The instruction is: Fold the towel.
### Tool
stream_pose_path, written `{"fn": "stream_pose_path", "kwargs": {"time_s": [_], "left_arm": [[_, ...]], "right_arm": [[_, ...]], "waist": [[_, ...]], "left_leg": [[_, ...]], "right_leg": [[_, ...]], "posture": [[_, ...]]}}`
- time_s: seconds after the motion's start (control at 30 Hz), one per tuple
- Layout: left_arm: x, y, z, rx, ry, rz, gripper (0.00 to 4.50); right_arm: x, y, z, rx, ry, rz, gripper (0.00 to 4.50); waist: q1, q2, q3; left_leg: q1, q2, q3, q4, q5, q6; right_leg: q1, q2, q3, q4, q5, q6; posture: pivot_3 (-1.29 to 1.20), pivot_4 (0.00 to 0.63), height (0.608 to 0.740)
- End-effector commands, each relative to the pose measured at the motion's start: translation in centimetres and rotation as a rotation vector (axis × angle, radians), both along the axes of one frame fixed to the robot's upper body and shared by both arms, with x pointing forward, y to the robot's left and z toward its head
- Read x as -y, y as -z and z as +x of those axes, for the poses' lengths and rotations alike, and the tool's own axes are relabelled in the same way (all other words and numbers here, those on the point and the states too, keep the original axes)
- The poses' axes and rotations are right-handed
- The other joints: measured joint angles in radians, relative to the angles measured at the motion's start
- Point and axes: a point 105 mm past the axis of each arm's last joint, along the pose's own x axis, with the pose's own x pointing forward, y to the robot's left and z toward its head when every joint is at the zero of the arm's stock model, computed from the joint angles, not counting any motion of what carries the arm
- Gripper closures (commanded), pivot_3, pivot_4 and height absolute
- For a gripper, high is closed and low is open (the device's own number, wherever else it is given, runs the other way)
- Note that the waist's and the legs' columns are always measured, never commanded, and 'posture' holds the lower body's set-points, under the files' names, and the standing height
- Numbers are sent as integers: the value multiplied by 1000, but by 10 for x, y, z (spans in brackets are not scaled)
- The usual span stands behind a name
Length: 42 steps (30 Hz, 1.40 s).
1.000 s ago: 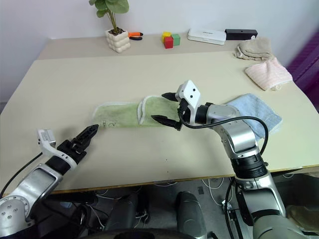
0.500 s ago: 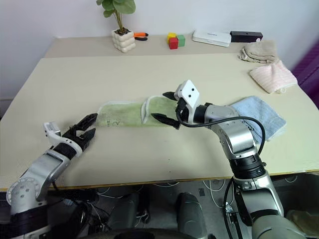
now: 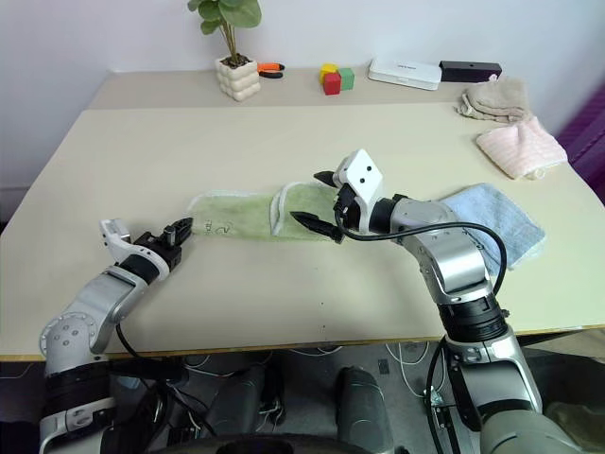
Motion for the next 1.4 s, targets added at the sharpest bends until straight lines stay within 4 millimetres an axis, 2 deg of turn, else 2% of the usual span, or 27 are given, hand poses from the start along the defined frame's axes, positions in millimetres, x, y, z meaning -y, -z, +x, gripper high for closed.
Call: {"fn": "stream_pose_path", "kwargs": {"time_s": [0.03,0.13,0.33,0.5,0.63,0.73,0.87,0.97,1.03,1.2,1.3,1.4], "left_arm": [[20,-17,-1,81,92,43,4463],[33,-36,-3,169,155,101,4463],[70,-83,-7,428,309,277,4463],[106,-101,-3,597,474,434,4463],[169,-93,12,709,676,492,4463],[199,-84,23,745,751,539,4463],[231,-70,25,784,844,607,4463],[247,-50,27,763,901,678,4463],[253,-44,22,778,949,670,4463],[258,-30,21,740,999,671,4463],[257,-31,21,754,1001,655,3530],[256,-34,15,773,1034,627,2129]], "right_arm": [[14,-11,0,55,32,-10,0],[40,-11,0,39,66,-20,0],[86,-15,-22,-23,47,17,0],[101,-18,-32,-22,55,12,0],[109,-19,-28,-7,125,7,0],[110,-25,-27,11,154,19,0],[117,-28,-31,27,196,7,0],[122,-30,-37,41,230,7,0],[124,-30,-40,43,247,5,0],[124,-29,-43,49,275,9,0],[122,-29,-42,51,280,10,0],[119,-29,-39,54,276,14,0]], "waist": [[3,0,0],[14,-2,1],[18,-2,1],[13,-2,1],[24,-2,2],[19,-2,2],[16,-2,2],[18,-2,2],[18,-2,2],[17,-2,2],[17,-2,2],[17,-2,2]], "left_leg": [[-1,0,0,0,0,0],[-3,0,0,0,0,1],[-11,-1,-1,0,-1,2],[-11,-1,-1,1,0,2],[-11,-1,-1,2,1,1],[-13,-1,-2,4,0,3],[-17,-1,-2,4,2,4],[-17,-1,-3,4,2,3],[-17,-1,-3,4,1,5],[-17,-1,-4,5,0,6],[-18,0,-4,5,0,6],[-18,-1,-4,5,0,6]], "right_leg": [[0,0,0,0,0,0],[-1,0,-1,-3,0,0],[-1,1,-2,-8,1,-1],[-1,4,-2,-8,2,-1],[-1,5,-3,-8,2,-1],[0,5,-2,-10,3,-1],[-4,5,-3,-10,5,3],[-4,5,-3,-9,5,4],[-4,5,-3,-9,5,3],[-4,5,-3,-9,3,0],[-4,5,-3,-9,3,0],[-4,5,-3,-9,3,1]], "posture": [[0,150,740],[0,150,740],[0,150,740],[0,150,740],[0,150,740],[0,150,740],[0,150,740],[0,150,740],[0,150,740],[0,150,740],[0,150,740],[0,150,740]]}}
